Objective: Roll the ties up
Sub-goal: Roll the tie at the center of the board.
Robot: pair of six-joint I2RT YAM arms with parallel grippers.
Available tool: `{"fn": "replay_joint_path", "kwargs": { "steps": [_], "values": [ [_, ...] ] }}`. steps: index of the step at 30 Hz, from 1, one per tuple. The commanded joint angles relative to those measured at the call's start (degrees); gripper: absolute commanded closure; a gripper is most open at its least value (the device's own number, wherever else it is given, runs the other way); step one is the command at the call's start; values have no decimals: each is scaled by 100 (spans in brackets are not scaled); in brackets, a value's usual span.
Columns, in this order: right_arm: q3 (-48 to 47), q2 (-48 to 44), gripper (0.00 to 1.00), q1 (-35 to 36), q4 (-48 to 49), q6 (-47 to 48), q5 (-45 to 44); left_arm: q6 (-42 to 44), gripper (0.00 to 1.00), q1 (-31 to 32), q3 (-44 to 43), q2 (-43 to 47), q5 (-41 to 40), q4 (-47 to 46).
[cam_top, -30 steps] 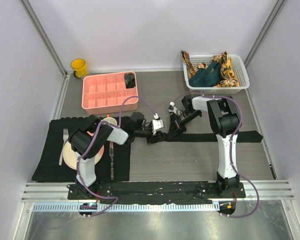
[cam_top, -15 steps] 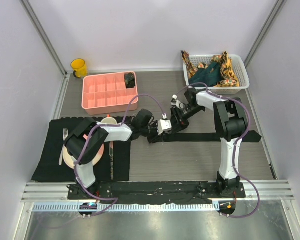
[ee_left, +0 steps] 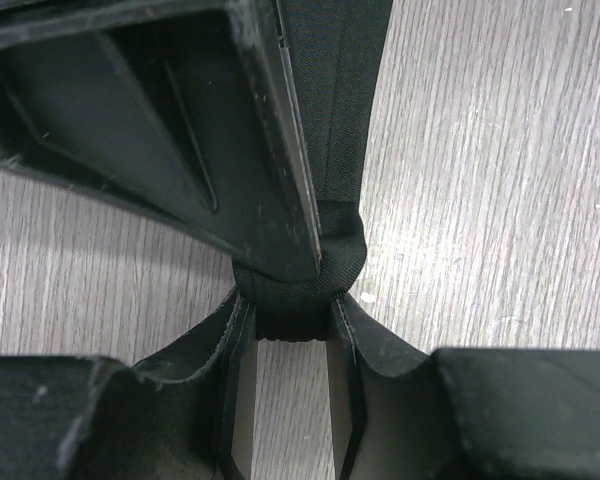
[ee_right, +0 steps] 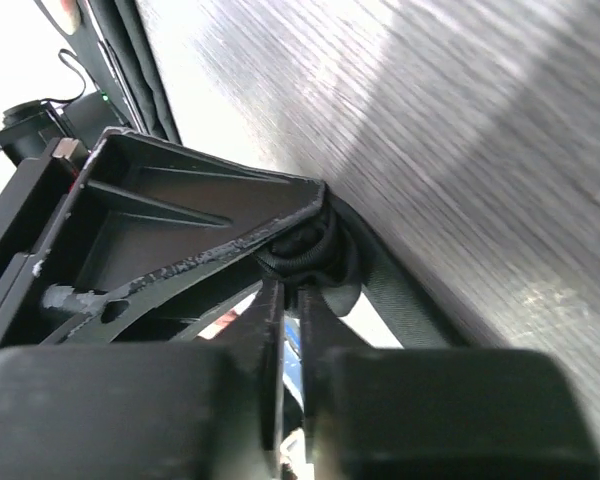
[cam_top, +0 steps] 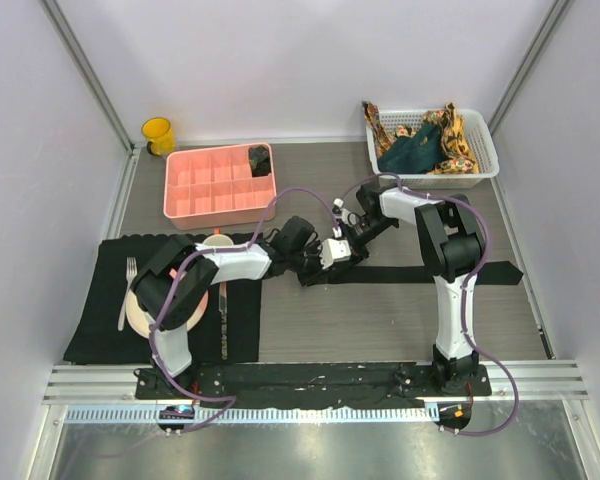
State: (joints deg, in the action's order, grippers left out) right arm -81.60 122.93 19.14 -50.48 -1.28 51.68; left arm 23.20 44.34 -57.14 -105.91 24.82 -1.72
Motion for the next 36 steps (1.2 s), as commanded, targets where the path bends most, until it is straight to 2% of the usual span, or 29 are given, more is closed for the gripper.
{"fn": "replay_joint_path", "kwargs": {
  "steps": [1, 3, 4, 5, 7, 9, 11, 16, 19, 23, 26, 28, 29, 30, 33, 34, 35, 36],
  "values": [
    [39, 256, 99, -67, -111, 284, -536, 18, 79, 14, 54, -343, -408, 927],
    [39, 327, 99, -129, -103, 417, -720, 9, 71, 5, 63, -325, -303, 945],
    [57, 432, 99, -173, -103, 479, -756, -8, 59, -21, 89, -317, -137, 902],
    [65, 477, 99, -278, -85, 575, -782, -113, 53, -48, 168, -264, -22, 744],
    [101, 582, 99, -357, -85, 698, -914, -219, 45, -135, 274, -202, 136, 472],
    [144, 696, 99, -480, -32, 787, -1010, -377, 42, -197, 405, -123, 461, 50],
    [188, 749, 99, -551, 20, 822, -1081, -562, 34, -329, 660, -18, 856, -678],
    [294, 767, 99, -621, 91, 813, -1283, -790, 30, -347, 1073, -70, 1235, -2206],
    [294, 767, 99, -630, 126, 787, -1353, -1106, 26, -347, 960, -351, 1368, -2735],
    [347, 706, 99, -630, 222, 761, -1433, -1493, 25, -312, 740, -738, 1499, -3247],
    [364, 697, 99, -622, 275, 726, -1398, -1652, 28, -206, 626, -888, 1535, -3397],
    [364, 688, 99, -613, 319, 708, -1363, -1687, 37, -145, 599, -932, 1491, -3345],
    [356, 688, 99, -604, 328, 699, -1336, -1600, 42, -145, 582, -897, 1421, -3231],
    [347, 671, 99, -604, 346, 699, -1258, -1521, 55, -127, 573, -853, 1368, -3047],
    [154, 679, 99, -551, 381, 664, -1038, -828, 75, -127, 616, -528, 1026, -1811],
    [66, 688, 99, -543, 346, 647, -959, -669, 78, -136, 643, -414, 938, -1562],
    [-161, 697, 96, -542, 294, 664, -880, -302, 79, -136, 652, -274, 737, -1325],
    [-293, 697, 87, -569, 23, 707, -644, -151, 81, -118, 626, -220, 631, -827]
  ]
}}
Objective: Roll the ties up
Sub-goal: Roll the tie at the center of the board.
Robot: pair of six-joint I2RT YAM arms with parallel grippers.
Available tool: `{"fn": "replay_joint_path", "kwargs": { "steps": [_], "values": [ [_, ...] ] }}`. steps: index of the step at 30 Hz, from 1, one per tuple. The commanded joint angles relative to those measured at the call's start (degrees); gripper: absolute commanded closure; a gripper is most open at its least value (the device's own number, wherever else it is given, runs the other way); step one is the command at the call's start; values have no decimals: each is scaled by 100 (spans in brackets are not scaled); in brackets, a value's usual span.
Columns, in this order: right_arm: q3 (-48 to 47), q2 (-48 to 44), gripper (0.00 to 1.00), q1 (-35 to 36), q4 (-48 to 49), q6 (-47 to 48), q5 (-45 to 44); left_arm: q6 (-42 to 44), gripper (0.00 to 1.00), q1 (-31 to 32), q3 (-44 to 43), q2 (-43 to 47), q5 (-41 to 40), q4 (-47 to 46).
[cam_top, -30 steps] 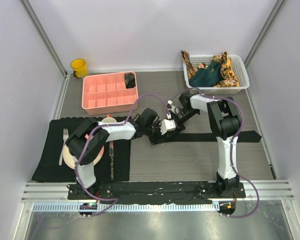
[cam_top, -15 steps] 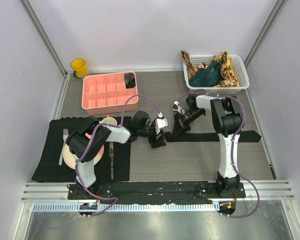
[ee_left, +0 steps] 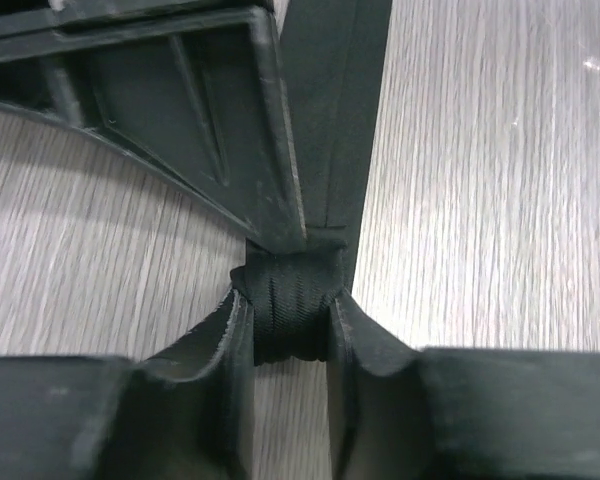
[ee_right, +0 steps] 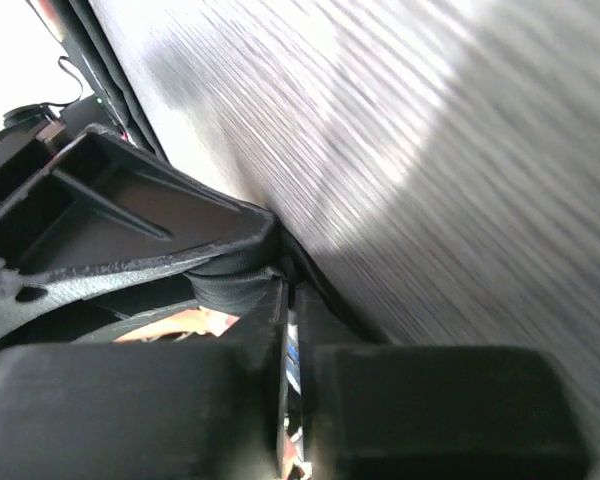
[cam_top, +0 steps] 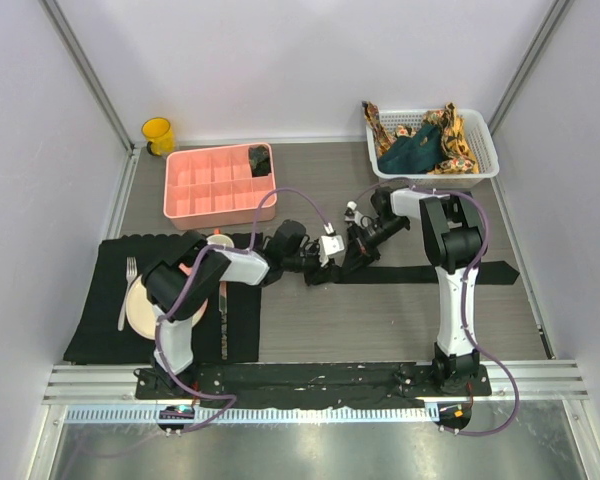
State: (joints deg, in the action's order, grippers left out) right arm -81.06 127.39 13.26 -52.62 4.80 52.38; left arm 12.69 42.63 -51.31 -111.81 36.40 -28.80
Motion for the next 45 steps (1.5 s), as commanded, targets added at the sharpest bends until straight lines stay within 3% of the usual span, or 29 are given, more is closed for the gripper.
{"fn": "replay_joint_path", "kwargs": {
  "steps": [1, 2, 3, 5, 10, 19, 22, 23, 24, 31, 35, 41, 45],
  "values": [
    [-463, 216, 82, -16, 78, 161, -607, 1015, 81, 52, 16, 396, -616, 2078],
    [-620, 68, 76, -86, -63, 284, -519, 1129, 81, 61, -2, 405, -808, 2236],
    [-639, -47, 62, -130, -186, 320, -318, 1226, 81, 78, -98, 388, -888, 2551],
    [-587, -388, 52, -192, -476, 364, -124, 1280, 81, 131, -195, 327, -1099, 2730],
    [-219, -751, 48, -61, -768, 207, 413, 1420, 76, 316, -529, 151, -1416, 3195],
    [116, -497, 56, 291, -12, -321, 80, 1517, 66, 483, -819, -43, -1768, 3609],
    [108, -330, 73, 300, 112, -357, -166, 1561, 63, 518, -828, -34, -1795, 3679],
    [108, -294, 96, 283, 120, -348, -358, 1570, 60, 518, -828, -25, -1768, 3706],
    [134, -259, 99, 257, 112, -331, -395, 1561, 58, 518, -819, -16, -1751, 3688],
    [546, 4, 99, -95, 103, -67, -589, 1342, 37, 272, -530, 229, -961, 2960],
    [617, 242, 99, -183, 85, 39, -527, 1034, 28, 44, -319, 388, -258, 1899],
    [521, 497, 99, -280, -81, 153, -483, 876, 19, 43, -212, 345, 394, 772],
    [415, 541, 99, -297, -187, 179, -404, 770, 19, 105, -450, 63, 412, 639]
  ]
}}
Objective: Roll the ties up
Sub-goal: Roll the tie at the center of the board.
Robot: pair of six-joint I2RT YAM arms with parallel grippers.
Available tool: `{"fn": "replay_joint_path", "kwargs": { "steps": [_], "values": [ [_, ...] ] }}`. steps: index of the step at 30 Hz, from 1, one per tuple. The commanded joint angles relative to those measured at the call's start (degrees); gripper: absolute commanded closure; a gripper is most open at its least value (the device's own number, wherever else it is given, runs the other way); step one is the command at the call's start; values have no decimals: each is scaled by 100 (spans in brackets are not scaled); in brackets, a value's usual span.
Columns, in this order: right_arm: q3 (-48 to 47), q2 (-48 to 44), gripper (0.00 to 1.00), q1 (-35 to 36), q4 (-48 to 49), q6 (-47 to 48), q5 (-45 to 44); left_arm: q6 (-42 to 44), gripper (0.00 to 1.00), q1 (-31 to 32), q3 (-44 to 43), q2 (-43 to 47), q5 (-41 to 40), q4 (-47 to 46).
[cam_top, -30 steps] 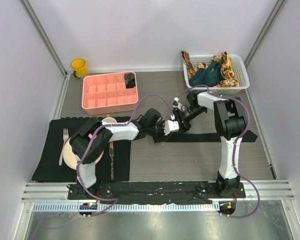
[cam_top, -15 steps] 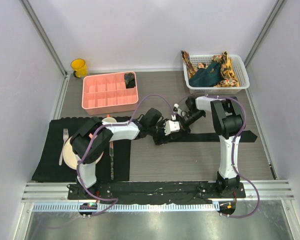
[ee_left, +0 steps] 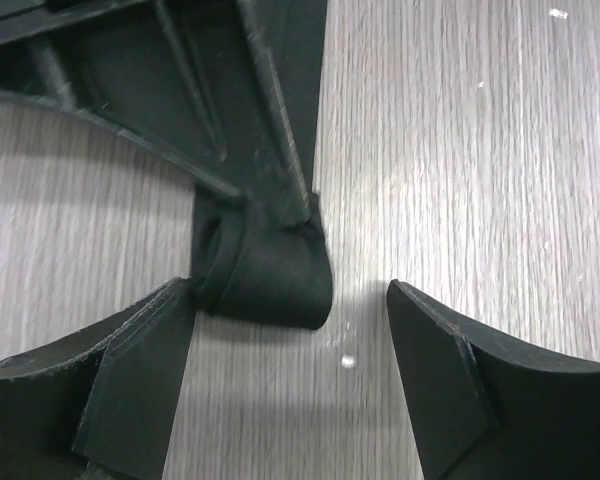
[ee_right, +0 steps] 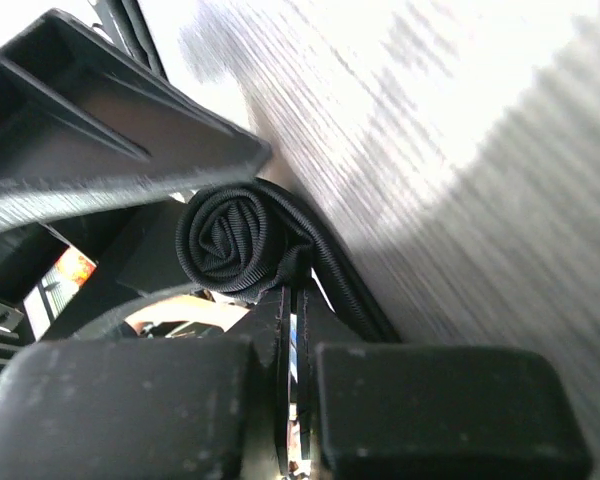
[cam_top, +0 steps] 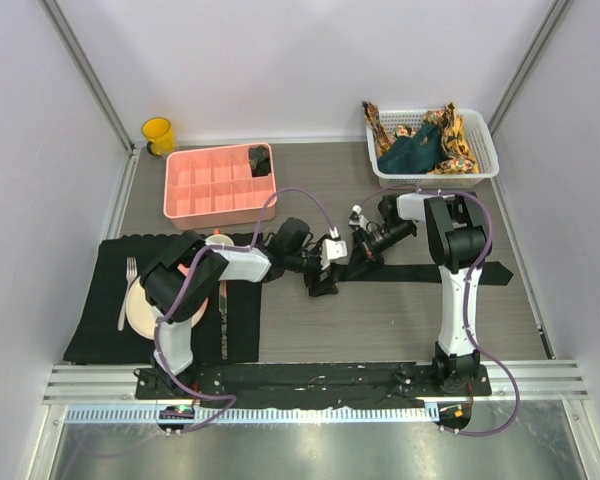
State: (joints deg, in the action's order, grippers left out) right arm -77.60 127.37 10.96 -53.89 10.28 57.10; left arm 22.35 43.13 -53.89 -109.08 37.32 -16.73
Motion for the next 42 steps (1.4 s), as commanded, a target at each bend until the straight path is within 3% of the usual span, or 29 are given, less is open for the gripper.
{"fn": "replay_joint_path", "kwargs": {
  "steps": [1, 10, 16, 19, 25, 32, 37, 42],
  "values": [
    [18, 561, 99, -68, -86, -352, -876, -196, 20, 98, -218, -254, 250, -577],
    [61, 464, 99, -59, -262, -132, -876, -3, 22, 187, -385, 0, -453, 116],
    [35, 420, 99, -50, -306, -53, -833, 1322, 17, 204, -1043, 335, -858, 2328],
    [35, 376, 99, -42, -324, -35, -806, 1886, 17, 204, -1246, 255, -595, 2814],
    [35, 350, 99, -24, -324, -44, -736, 1940, 16, 257, -1659, -25, -173, 2947],
    [43, 323, 99, -33, -324, -53, -657, 1870, 17, 318, -2187, -491, -243, 3035],
    [35, 306, 99, -33, -333, -53, -613, 2054, 31, 318, -2433, -676, -146, 3473],
    [17, 227, 99, -33, -368, -88, -490, 2133, 56, 283, -2442, -729, -155, 3888]
  ]
}}
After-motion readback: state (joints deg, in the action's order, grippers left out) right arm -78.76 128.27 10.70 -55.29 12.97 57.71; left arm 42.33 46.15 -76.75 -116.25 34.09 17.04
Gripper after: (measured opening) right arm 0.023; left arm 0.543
